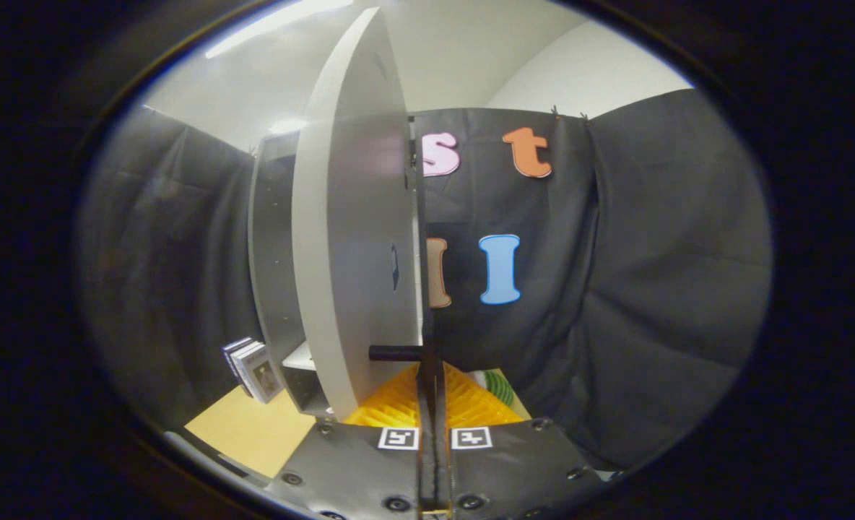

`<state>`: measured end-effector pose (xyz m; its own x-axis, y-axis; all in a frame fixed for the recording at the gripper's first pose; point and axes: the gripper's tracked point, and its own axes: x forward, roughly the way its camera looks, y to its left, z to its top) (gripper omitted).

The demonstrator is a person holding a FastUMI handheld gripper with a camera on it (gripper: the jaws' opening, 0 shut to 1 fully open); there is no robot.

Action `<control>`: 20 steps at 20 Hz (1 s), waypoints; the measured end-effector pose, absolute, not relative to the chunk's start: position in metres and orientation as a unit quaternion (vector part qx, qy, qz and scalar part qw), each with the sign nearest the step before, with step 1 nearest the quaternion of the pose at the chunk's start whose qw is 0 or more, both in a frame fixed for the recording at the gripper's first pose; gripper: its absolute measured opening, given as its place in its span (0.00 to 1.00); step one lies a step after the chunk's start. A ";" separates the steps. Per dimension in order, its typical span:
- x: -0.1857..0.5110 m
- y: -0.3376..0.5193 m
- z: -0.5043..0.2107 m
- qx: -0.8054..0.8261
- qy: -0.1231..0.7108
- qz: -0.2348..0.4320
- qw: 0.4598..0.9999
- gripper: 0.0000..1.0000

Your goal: Open the shoe cabinet door, grab the shoes and put them into the shoe cabinet, then close the shoe cabinet door.

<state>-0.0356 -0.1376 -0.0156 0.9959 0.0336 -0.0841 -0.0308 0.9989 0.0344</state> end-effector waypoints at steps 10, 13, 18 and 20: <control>-0.054 -0.161 -0.010 0.006 0.038 0.054 0.998 0.03; -0.079 -0.167 -0.005 0.003 0.030 0.033 0.999 0.03; -0.125 -0.131 -0.011 -0.003 0.019 0.025 0.999 0.02; -0.132 -0.101 -0.022 -0.007 0.022 0.030 0.999 0.02</control>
<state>-0.1318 -0.1011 -0.0224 0.9973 0.0587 -0.0451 -0.0593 0.9982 -0.0124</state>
